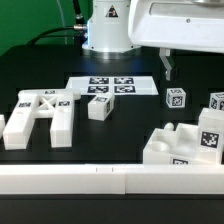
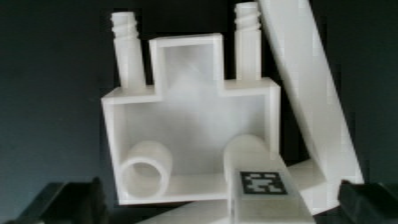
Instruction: Assemble chair
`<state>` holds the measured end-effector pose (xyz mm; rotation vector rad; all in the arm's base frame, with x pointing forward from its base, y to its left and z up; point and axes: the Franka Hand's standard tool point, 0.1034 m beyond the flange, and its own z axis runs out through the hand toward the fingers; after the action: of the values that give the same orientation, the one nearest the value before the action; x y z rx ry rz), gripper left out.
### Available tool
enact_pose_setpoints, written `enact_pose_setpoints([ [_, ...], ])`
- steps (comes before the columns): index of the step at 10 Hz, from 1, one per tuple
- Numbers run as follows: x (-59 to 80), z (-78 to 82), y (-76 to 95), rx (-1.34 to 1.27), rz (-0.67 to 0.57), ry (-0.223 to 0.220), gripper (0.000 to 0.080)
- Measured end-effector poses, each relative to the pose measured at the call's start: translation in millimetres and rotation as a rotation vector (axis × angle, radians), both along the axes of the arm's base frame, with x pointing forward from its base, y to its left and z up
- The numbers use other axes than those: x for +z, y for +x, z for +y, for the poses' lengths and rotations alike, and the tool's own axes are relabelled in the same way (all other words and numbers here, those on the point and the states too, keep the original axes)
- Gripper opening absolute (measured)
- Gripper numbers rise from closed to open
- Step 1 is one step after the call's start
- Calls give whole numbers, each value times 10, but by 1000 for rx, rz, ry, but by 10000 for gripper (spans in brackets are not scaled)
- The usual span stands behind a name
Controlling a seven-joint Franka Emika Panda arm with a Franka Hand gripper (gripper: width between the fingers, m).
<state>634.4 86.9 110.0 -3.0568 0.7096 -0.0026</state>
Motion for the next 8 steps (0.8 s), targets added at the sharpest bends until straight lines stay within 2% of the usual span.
enact_pose_setpoints([
  [7,-6,-20,-24,36,-5,1,649],
  [8,31,-127,-229,112,-19,8,649],
])
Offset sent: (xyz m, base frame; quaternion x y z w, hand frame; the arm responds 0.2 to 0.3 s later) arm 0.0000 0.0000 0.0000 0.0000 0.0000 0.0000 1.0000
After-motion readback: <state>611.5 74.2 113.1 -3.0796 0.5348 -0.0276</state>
